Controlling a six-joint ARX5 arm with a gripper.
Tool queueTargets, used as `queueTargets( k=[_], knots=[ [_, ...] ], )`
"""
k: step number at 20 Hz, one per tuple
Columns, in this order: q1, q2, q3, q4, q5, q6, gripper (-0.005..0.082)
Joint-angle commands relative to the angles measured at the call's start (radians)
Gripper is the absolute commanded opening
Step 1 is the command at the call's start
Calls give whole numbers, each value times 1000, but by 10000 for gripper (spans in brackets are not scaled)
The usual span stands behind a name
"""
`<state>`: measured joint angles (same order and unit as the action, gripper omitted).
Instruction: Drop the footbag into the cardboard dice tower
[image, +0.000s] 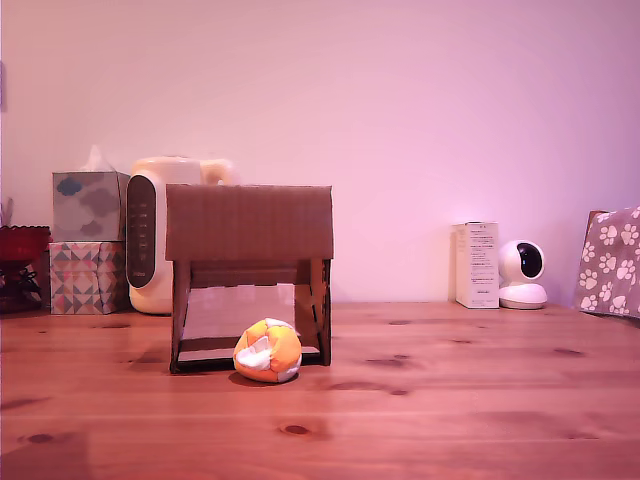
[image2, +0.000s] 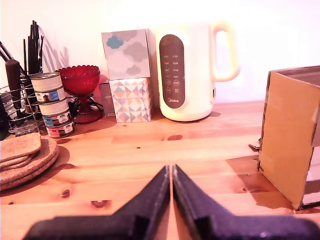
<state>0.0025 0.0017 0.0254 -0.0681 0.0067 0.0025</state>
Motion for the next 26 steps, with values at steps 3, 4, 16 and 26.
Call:
queueTargets(
  k=[3, 4, 16, 26],
  knots=[
    [1, -2, -6, 5, 4, -3, -17],
    [1, -2, -6, 11, 5, -4, -17],
    [-1, 66, 179, 71, 246, -190, -19],
    [-216, 516, 298, 108, 441, -156, -19]
  ],
)
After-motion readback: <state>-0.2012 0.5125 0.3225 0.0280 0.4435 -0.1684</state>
